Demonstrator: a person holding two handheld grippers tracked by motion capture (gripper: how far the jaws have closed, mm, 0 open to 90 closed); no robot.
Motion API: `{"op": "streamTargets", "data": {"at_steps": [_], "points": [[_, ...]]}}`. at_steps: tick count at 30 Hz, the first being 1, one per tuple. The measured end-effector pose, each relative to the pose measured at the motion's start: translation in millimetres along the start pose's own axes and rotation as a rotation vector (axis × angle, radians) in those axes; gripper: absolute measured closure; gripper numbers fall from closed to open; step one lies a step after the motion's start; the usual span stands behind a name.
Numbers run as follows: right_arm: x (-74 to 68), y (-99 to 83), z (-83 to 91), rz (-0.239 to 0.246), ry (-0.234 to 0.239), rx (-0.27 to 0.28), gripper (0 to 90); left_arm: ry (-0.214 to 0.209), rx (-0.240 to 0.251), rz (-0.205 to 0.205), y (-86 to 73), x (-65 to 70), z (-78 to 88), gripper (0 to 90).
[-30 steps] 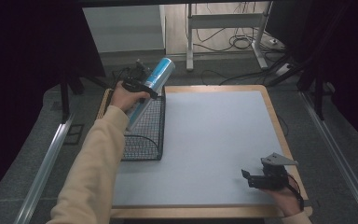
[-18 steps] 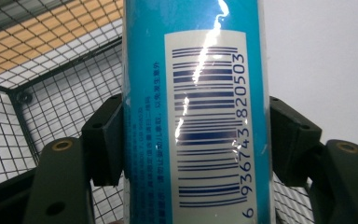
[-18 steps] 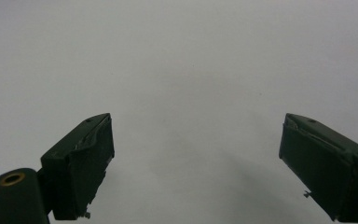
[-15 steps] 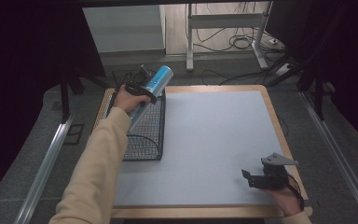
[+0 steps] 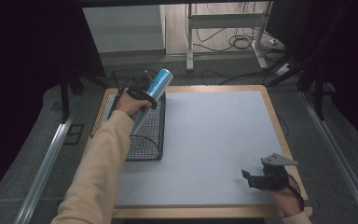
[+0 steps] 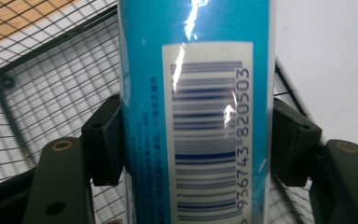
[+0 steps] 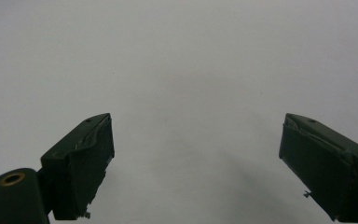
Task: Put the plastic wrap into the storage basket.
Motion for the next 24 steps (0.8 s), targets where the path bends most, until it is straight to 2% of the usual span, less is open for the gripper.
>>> {"op": "streamTargets", "data": {"at_steps": [3, 8, 16, 17, 19, 22, 24], "points": [[0.7, 0.1, 0.0, -0.002, -0.004, 0.002, 10.1, -0.006, -0.046, 0.003, -1.8, -0.4, -6.7, 31.8], [0.8, -0.1, 0.0, -0.003, -0.003, 0.002, 10.2, 0.001, -0.085, 0.0, -4.0, -1.0, -16.6, 31.7], [-0.4, 0.1, 0.5, 0.0, -0.002, 0.005, 10.2, 0.01, -0.089, -0.011, -4.0, 0.0, -16.7, 31.3], [-0.5, 0.1, 0.5, 0.0, -0.003, 0.004, 10.2, 0.021, -0.085, -0.022, -3.6, 0.9, -15.7, 30.9], [-1.0, 0.0, 0.3, 0.003, -0.002, 0.002, 10.2, 0.034, -0.027, -0.007, -2.2, 2.8, -9.8, 28.8], [-1.0, -0.1, -0.2, 0.004, -0.001, -0.001, 10.2, 0.039, -0.025, -0.023, -1.8, 7.3, -4.7, 22.2], [-0.7, -0.3, -0.4, 0.003, -0.001, -0.002, 10.2, 0.05, 0.013, -0.02, -3.0, 9.2, -0.1, 19.4]]}}
Point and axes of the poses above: each handheld gripper's, and its own axes: z roughly backward along the jaws, y roughly out of its top, x roughly to its right, the point moved 2 cm from there along -z, roughly forward along the jaws, and after that the axes turned 8 degrees about -z, right-handed, at the moved point
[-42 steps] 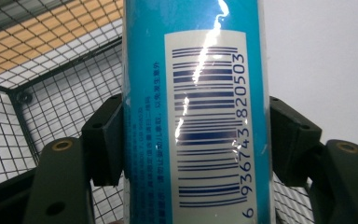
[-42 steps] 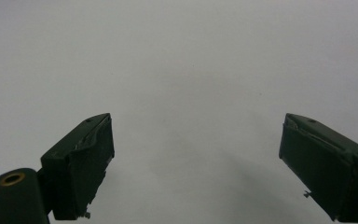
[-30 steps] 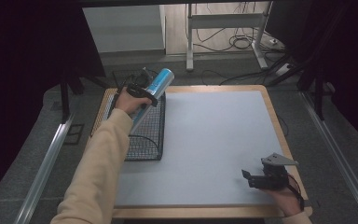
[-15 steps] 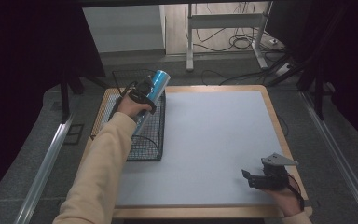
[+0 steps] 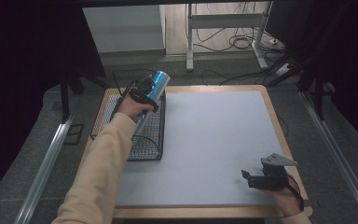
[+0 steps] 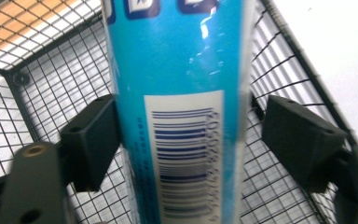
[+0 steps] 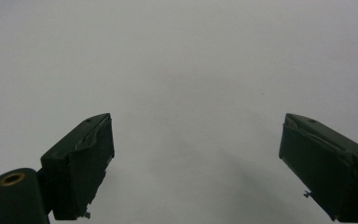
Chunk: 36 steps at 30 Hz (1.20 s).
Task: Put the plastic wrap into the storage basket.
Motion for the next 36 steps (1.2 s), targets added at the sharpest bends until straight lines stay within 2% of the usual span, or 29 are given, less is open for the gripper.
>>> {"op": "streamTargets", "data": {"at_steps": [3, 6, 8, 11, 13, 15, 17, 24, 27, 33, 34, 36], "points": [[-0.1, 0.2, 0.5, 0.001, -0.002, 0.002, 10.2, -0.008, 0.041, 0.014, -3.1, 0.8, 8.3, 16.2], [-0.3, 0.5, 0.6, 0.0, -0.003, 0.003, 10.2, -0.054, 0.108, 0.058, -7.2, 2.5, 20.8, 17.0], [-0.6, 0.8, 0.6, -0.001, -0.003, 0.002, 10.2, -0.067, 0.152, 0.067, -9.4, 4.8, 31.1, 17.4], [-0.7, 1.1, 0.1, 0.003, -0.003, 0.002, 10.2, -0.076, 0.197, 0.028, -11.4, 15.1, 47.8, 17.1], [-0.8, 1.3, -0.2, 0.001, -0.003, 0.002, 10.2, -0.063, 0.212, 0.016, -12.3, 25.1, 59.2, 17.3], [-1.1, 1.7, -0.3, 0.001, -0.003, 0.002, 10.2, -0.056, 0.246, -0.019, -13.7, 37.8, 70.7, 17.5], [-1.8, 2.3, -0.1, 0.004, -0.004, 0.002, 10.2, -0.085, 0.282, -0.041, -16.6, 49.1, 78.6, 18.3], [-2.0, 2.6, 1.1, 0.004, -0.003, 0.008, 10.2, -0.189, 0.37, -0.123, -31.9, 94.0, 91.5, 18.8], [-2.5, 2.5, 1.3, 0.003, -0.002, 0.007, 10.2, -0.22, 0.381, -0.157, -36.2, 112.3, 92.3, 18.8], [-2.9, 2.4, 1.0, 0.006, -0.002, 0.007, 10.2, -0.281, 0.388, -0.236, -48.4, 152.2, 82.6, 19.1], [-2.7, 2.3, 1.1, 0.006, -0.002, 0.008, 10.2, -0.281, 0.388, -0.236, -48.4, 152.2, 82.6, 19.0], [-2.2, 2.6, 1.8, 0.005, -0.003, 0.013, 10.1, -0.319, 0.379, -0.253, -57.9, 170.9, 70.8, 19.0]]}}
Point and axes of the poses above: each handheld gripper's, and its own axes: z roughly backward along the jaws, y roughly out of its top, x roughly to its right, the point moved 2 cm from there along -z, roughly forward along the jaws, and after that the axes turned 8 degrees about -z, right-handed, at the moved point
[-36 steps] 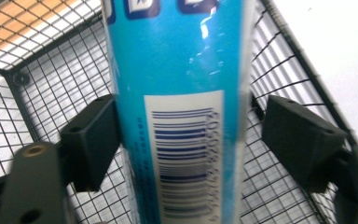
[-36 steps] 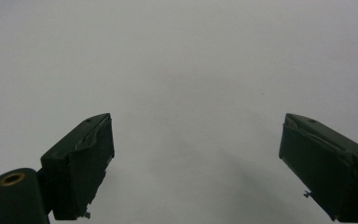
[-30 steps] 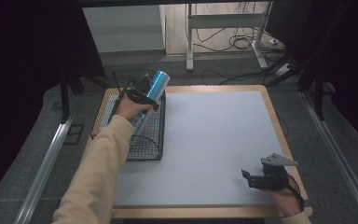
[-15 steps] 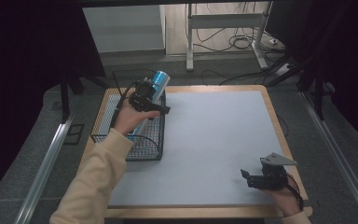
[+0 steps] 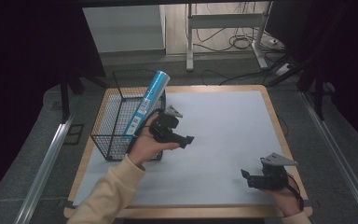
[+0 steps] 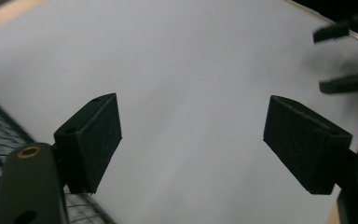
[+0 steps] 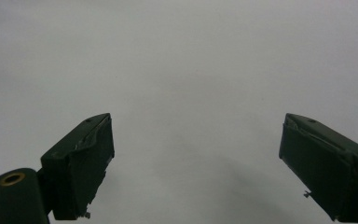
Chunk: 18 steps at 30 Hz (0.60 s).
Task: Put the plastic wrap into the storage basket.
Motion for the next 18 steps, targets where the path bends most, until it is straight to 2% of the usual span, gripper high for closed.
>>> {"op": "streamTargets", "data": {"at_steps": [6, 8, 13, 18], "points": [[0.0, 0.9, 0.7, 0.005, 0.006, 0.019, 10.2, -0.078, -0.031, -0.031, -17.2, 20.7, -18.8, 19.0], [-0.2, 1.2, 1.0, 0.009, 0.006, 0.025, 10.2, -0.074, -0.044, -0.04, -20.2, 22.9, -22.3, 19.0], [-1.1, 3.0, 4.4, 0.012, 0.018, 0.061, 10.2, -0.075, -0.032, -0.022, -24.6, 20.3, -22.8, 18.7], [0.0, 3.2, 4.9, 0.005, 0.032, 0.063, 10.2, -0.063, -0.027, 0.0, -28.5, 16.8, -23.3, 18.4]]}}
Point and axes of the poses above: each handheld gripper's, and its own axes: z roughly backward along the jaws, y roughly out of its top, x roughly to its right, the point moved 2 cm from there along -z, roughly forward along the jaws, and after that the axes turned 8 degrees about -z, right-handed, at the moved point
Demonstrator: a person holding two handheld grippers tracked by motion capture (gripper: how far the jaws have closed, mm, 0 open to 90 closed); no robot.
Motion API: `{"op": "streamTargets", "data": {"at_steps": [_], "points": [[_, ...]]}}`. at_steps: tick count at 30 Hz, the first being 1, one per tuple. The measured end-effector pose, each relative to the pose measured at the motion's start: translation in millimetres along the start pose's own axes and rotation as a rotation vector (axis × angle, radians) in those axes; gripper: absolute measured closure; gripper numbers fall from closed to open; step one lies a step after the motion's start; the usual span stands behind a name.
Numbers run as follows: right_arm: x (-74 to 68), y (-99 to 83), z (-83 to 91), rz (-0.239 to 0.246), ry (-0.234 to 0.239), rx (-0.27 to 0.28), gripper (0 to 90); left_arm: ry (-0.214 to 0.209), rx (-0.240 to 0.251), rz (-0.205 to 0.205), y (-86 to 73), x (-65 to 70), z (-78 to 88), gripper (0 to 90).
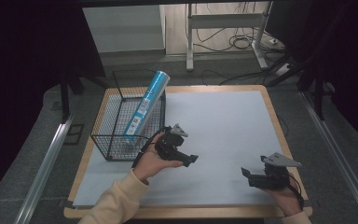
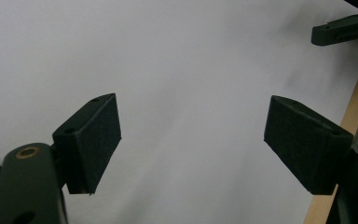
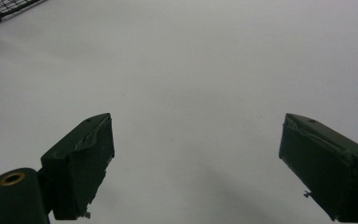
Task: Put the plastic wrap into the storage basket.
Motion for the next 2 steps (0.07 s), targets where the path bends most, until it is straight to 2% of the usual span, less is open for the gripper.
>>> {"op": "streamTargets", "data": {"at_steps": [2], "points": [[-0.5, 0.3, 1.2, 0.004, 0.002, 0.008, 10.2, -0.001, 0.003, -0.001, -1.5, 0.4, -2.3, 18.3]]}}
Point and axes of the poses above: each handheld gripper's, and its own axes: z roughly backward along the jaws, y roughly out of its top, x roughly to its right, the point moved 2 cm from there along -z, roughly forward along the jaws, and after that the axes turned 8 degrees about -z, right-handed, at the moved point
